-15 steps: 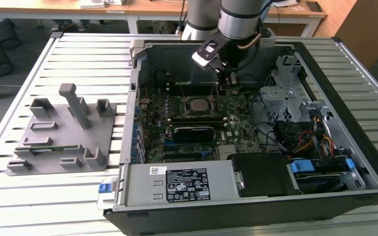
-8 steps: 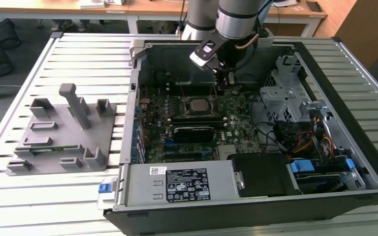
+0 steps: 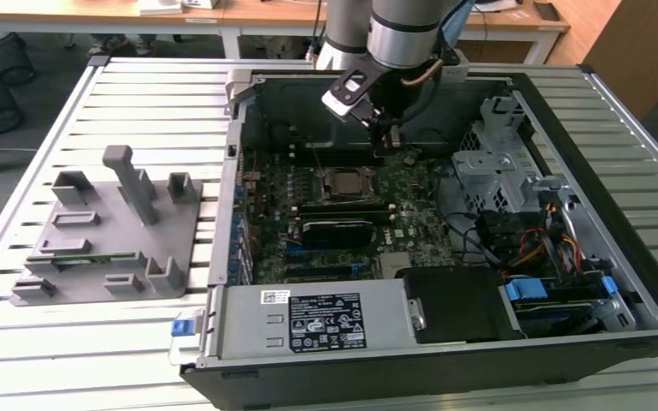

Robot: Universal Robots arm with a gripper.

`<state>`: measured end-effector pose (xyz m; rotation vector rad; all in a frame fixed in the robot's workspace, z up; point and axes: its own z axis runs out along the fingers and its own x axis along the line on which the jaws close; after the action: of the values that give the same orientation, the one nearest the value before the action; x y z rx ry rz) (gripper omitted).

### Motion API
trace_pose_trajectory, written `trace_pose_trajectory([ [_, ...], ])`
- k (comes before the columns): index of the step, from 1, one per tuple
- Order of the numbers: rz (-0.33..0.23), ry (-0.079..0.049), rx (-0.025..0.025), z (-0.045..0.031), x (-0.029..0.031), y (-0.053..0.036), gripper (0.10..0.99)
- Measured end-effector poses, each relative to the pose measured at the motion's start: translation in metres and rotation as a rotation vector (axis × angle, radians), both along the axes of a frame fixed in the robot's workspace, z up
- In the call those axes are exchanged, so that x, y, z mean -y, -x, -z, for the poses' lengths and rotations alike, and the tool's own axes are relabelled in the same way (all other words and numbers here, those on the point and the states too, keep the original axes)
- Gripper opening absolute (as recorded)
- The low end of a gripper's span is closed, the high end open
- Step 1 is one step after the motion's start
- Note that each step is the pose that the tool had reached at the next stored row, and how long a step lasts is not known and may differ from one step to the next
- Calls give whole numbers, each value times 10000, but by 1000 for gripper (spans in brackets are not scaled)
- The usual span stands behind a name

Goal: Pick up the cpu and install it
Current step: 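Close the cpu cover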

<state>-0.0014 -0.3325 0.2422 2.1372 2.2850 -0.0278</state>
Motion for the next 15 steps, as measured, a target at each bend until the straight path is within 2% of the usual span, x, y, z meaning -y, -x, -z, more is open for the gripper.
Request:
trace_pose_trajectory([
  [3,0,-2,1,5,0,64,106],
  [15,1,-2,2,21,0,453,106],
])
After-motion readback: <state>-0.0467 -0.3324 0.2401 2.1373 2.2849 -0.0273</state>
